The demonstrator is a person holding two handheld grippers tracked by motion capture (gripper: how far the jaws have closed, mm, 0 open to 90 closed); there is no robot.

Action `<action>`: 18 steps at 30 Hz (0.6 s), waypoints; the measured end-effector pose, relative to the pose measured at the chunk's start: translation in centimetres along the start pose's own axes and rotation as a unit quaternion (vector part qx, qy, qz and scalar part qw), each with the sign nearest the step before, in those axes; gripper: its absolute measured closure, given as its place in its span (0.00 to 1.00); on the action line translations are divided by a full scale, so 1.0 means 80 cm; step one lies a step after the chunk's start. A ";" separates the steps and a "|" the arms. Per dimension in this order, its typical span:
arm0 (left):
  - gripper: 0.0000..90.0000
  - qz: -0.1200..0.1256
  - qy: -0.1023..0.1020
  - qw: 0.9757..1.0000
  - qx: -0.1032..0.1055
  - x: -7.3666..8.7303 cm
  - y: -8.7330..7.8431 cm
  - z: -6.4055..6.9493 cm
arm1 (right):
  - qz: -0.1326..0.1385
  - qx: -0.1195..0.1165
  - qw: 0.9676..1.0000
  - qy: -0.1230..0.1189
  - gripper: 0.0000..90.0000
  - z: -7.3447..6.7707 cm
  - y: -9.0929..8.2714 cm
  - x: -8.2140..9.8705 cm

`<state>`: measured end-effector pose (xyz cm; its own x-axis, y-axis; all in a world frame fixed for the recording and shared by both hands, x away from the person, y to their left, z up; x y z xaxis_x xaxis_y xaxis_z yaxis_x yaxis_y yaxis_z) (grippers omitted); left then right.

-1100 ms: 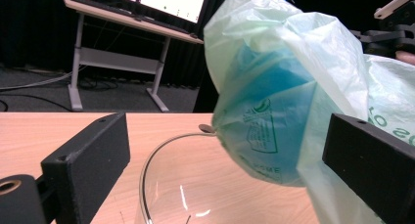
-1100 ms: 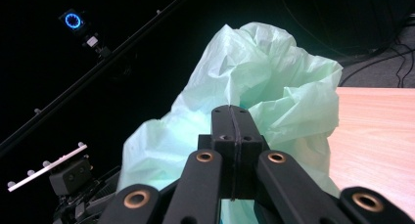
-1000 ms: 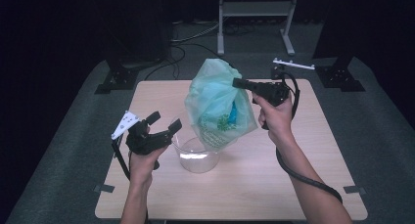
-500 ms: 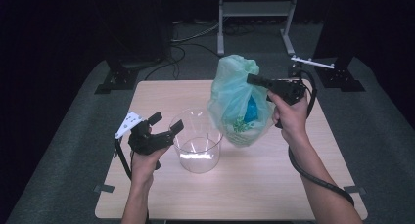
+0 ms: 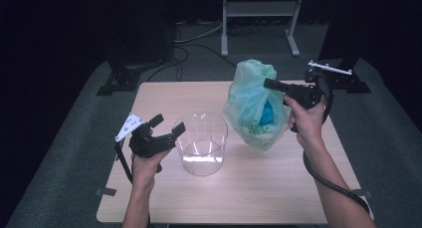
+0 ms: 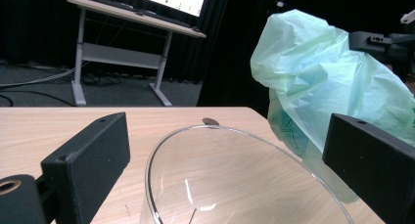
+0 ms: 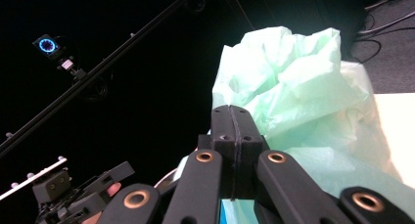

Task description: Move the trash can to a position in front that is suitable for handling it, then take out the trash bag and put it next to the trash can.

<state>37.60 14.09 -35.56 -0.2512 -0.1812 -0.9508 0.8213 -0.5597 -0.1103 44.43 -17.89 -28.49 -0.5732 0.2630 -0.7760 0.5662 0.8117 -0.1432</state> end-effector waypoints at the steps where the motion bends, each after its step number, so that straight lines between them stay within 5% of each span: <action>1: 0.03 0.000 0.000 1.000 0.000 0.000 0.000 0.000 | 0.000 0.000 1.000 0.002 1.00 0.002 0.000 0.001; 18: 0.03 -0.004 0.001 1.000 0.001 0.003 0.004 0.001 | -0.007 0.016 1.000 0.023 1.00 0.038 0.004 0.018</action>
<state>37.74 13.82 -35.76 -0.2567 -0.1761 -0.9503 0.8184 -0.5626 -0.1168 45.59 -18.81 -31.48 -0.6070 0.2762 -0.7451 0.5765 0.7985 -0.1737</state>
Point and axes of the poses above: each handheld gripper's, and its own axes: y roughly forward along the jaws, x roughly out of its underside, z roughly to its right, the point moved 8 cm from there along y, roughly forward along the jaws, and after that the axes turned 4 degrees about -x, right-handed, at the moved point
